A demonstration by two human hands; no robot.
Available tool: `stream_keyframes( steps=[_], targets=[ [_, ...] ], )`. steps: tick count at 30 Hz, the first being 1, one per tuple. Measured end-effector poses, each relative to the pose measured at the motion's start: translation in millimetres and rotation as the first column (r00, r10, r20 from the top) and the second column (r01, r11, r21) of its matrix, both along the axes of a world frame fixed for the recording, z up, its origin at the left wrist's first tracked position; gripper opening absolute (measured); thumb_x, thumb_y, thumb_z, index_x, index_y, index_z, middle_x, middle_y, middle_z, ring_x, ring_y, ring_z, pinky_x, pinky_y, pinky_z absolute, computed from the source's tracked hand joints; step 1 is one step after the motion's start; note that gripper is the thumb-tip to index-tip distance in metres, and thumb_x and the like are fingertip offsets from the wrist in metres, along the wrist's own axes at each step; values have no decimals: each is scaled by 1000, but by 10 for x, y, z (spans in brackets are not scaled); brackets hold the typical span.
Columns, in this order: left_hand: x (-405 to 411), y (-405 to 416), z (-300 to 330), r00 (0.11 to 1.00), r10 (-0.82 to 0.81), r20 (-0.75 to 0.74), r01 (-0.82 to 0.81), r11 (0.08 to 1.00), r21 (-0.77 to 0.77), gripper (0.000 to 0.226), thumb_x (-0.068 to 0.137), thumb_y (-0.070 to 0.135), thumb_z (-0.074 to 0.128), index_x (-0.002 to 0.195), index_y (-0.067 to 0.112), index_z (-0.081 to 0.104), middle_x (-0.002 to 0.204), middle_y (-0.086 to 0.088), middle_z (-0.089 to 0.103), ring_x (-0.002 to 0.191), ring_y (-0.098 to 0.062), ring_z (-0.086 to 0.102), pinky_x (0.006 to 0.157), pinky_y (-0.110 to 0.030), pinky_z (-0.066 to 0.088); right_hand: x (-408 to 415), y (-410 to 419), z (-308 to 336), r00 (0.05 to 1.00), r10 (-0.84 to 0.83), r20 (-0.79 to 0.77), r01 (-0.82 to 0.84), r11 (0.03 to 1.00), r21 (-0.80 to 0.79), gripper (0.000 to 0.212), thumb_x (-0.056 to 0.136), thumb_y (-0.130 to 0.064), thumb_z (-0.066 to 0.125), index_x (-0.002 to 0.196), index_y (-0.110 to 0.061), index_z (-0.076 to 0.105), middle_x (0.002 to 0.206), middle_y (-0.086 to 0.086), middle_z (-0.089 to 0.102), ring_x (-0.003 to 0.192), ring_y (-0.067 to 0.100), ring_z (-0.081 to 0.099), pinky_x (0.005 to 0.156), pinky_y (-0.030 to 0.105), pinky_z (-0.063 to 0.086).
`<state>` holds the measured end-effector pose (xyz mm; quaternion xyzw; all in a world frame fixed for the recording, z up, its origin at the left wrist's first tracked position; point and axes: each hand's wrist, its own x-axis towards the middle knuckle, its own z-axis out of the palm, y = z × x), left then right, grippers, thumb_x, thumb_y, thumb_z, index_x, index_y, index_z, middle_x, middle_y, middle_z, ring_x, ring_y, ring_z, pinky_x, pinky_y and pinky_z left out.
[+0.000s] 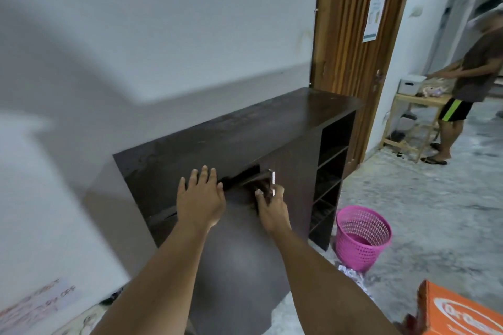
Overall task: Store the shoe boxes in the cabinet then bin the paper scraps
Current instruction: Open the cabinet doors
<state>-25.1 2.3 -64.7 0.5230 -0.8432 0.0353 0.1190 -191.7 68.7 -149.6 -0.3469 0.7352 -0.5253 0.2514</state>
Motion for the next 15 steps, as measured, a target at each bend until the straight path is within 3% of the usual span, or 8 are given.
stream_keyframes(
  steps=[3,5,7,9,12,15],
  targets=[
    [111,343,31,1000,-20,16,19,998,53,63,105,48,20,159,15,21,168,-6,16,155,-27,10,125,-50,10,114,606,6,1000,-21,-15,21,999,-42,54,101,-50,50,148,-39,25,117,0,64,103,24,63,89,37,49],
    [224,678,33,999,-41,3,40,991,131,71,102,57,19,158,13,23,168,-10,13,156,-30,6,125,-52,9,182,1041,-34,997,-52,-48,51,998,-30,53,97,-60,50,145,-45,32,113,-2,69,99,24,67,88,39,54],
    [354,1064,19,999,-35,-13,37,972,232,81,98,66,18,159,12,20,168,-13,11,156,-31,4,124,-54,10,293,1488,-57,992,-86,-90,87,996,7,54,89,-78,44,129,-44,50,106,-3,75,95,25,72,87,45,59],
    [484,1433,6,998,1,-70,21,952,306,87,96,70,22,159,11,18,168,-16,6,156,-33,1,123,-55,13,481,1957,-86,978,-70,-196,80,996,45,60,84,-86,38,102,-35,63,82,-8,76,78,15,74,75,41,62],
    [642,1850,64,980,97,-174,-28,932,360,89,95,69,32,158,7,20,167,-19,3,155,-33,1,121,-54,19,838,2542,-51,878,39,-477,29,991,133,77,83,-87,33,71,-17,62,60,-4,65,62,13,66,58,31,50],
    [836,2071,131,970,175,-171,-78,885,459,90,96,59,45,158,4,12,167,-18,-6,155,-34,2,118,-52,27,1232,2813,-21,787,233,-571,-153,971,185,82,82,-89,32,75,-15,67,69,-2,66,73,19,65,61,32,45]
  ],
)
